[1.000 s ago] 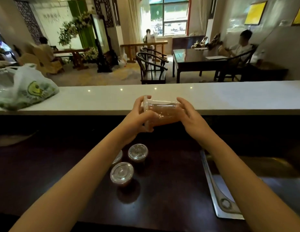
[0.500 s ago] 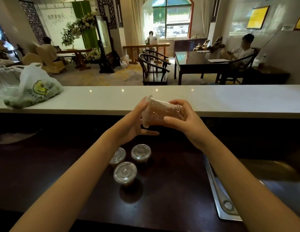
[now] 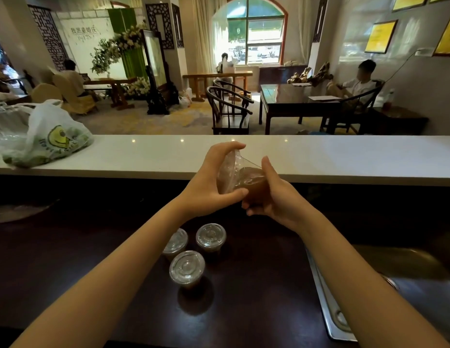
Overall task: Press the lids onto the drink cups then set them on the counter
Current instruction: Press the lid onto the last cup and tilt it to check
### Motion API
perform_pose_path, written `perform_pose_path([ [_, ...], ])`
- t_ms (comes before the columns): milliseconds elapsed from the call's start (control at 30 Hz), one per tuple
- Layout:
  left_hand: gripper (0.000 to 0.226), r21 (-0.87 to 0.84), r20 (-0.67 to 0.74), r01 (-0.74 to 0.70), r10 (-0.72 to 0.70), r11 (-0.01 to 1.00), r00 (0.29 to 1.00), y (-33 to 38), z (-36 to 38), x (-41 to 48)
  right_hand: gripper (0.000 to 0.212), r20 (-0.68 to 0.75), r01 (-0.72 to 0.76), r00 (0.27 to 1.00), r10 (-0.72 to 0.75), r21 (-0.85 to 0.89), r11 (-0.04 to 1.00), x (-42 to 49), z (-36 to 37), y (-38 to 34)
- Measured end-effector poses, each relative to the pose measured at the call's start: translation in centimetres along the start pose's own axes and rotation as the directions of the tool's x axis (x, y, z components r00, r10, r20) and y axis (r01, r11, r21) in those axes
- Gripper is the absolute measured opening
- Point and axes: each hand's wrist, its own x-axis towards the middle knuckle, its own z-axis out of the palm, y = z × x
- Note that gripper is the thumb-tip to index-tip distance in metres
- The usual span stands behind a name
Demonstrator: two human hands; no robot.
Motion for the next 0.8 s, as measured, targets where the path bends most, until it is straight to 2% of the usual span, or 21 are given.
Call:
perform_pose_path([
  [33, 0.071, -0.002, 0.027, -0.03, 0.03, 1.0, 0.999, 0.1, -0.2, 0.1, 0.059, -0.013, 0.01, 1.0, -0.009, 0.048, 0.999, 0.0, 0.2, -0.1],
  [100, 0.077, -0.04, 0.085, 0.007, -0.003, 0.999, 0.996, -0.2, -0.5, 0.2, 0.049, -0.044, 0.051, 0.998, -0.046, 0.128, 0.99, 0.2, 0.4, 0.0],
  [167, 0.086, -0.138, 0.108, 0.174, -0.16, 0.975, 0.981, -0.4, -0.8, 0.6, 0.041, -0.083, 0.122, 0.99, -0.111, 0.135, 0.983, 0.3, 0.5, 0.2],
  [233, 0.088, -0.334, 0.145, 0.394, -0.366, 0.856, 0.919, -0.6, -1.0, 1.0, 0.039, -0.106, 0.2, 0.976, -0.191, 0.074, 0.977, 0.4, 0.4, 0.2],
  [300, 0.077, -0.458, 0.254, 0.503, -0.435, 0.733, 0.864, -0.7, -1.2, 1.3, 0.037, -0.083, 0.276, 0.958, -0.275, -0.003, 0.961, 0.3, 0.2, -0.1],
  [367, 0.072, -0.494, 0.293, 0.503, -0.408, 0.71, 0.865, -0.9, -1.2, 1.3, 0.04, -0.035, 0.32, 0.947, -0.321, -0.034, 0.947, 0.3, -0.2, -0.4],
  [433, 0.077, -0.505, 0.23, 0.471, -0.413, 0.723, 0.881, -1.0, -1.1, 1.3, 0.047, 0.004, 0.316, 0.949, -0.316, 0.046, 0.948, 0.5, -0.5, -0.3],
  [533, 0.077, -0.376, 0.074, 0.355, -0.355, 0.856, 0.932, -0.9, -0.7, 1.3, 0.056, 0.075, 0.238, 0.958, -0.278, 0.338, 0.911, 0.9, -0.7, 0.8],
  [600, 0.08, -0.282, 0.021, 0.282, -0.288, 0.917, 0.957, -0.8, -0.4, 1.1, 0.056, 0.094, 0.187, 0.957, -0.274, 0.522, 0.832, 1.2, -0.5, 2.0],
  [667, 0.083, -0.281, -0.002, 0.243, -0.253, 0.929, 0.967, -0.8, -0.1, 1.0, 0.057, 0.06, 0.131, 0.971, -0.232, 0.677, 0.724, 1.8, -0.2, 2.9],
  [733, 0.085, -0.297, -0.024, 0.229, -0.247, 0.927, 0.969, -1.2, 0.2, 0.9, 0.05, 0.02, 0.141, 0.974, -0.223, 0.721, 0.678, 2.2, 0.1, 3.0],
  [800, 0.088, -0.307, -0.053, 0.235, -0.263, 0.922, 0.963, -2.1, 0.5, 0.8, 0.034, -0.021, 0.179, 0.973, -0.229, 0.697, 0.695, 2.7, 0.2, 2.5],
])
